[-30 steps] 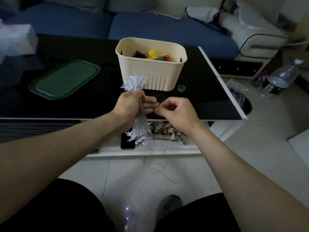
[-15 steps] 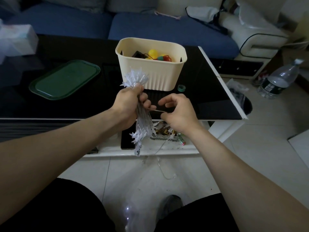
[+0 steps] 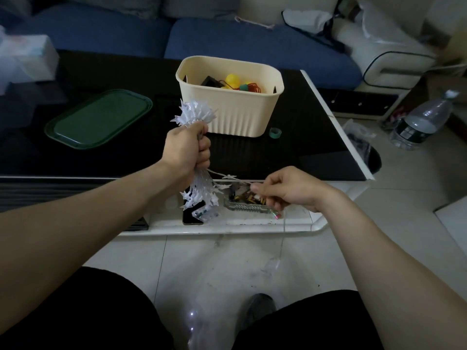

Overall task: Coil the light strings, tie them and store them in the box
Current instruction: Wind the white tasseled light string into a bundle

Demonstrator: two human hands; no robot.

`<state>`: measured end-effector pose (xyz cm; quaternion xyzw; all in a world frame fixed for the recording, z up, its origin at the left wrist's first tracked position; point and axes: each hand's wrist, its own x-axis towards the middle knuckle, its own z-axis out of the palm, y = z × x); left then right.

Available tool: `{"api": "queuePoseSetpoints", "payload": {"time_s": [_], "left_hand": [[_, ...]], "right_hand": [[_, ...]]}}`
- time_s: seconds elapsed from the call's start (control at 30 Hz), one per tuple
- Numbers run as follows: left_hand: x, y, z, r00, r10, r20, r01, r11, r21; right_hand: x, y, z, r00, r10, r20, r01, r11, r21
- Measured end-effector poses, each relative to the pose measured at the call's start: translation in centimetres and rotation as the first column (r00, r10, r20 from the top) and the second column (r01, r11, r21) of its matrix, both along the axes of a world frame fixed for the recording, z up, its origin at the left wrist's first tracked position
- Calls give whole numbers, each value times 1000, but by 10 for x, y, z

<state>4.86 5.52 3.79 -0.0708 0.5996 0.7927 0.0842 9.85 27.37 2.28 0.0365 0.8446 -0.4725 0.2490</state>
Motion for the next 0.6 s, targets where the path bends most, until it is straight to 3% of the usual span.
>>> {"api": "queuePoseSetpoints", "payload": {"time_s": [0.23,0.47,0.6], "left_hand": [[3,1,-3,998,-17,65,16,1000,7],[3,11,-8,998,-17,57,15,999,29],[4,13,-11,998,-36,41,36,999,5]], "right_hand": [[4,12,4,992,-73,-101,73,997,-6],[7,-12,12,987,54,-150,-42,996,78],[7,-21,14,979,72,-191,-63,997,49]]}}
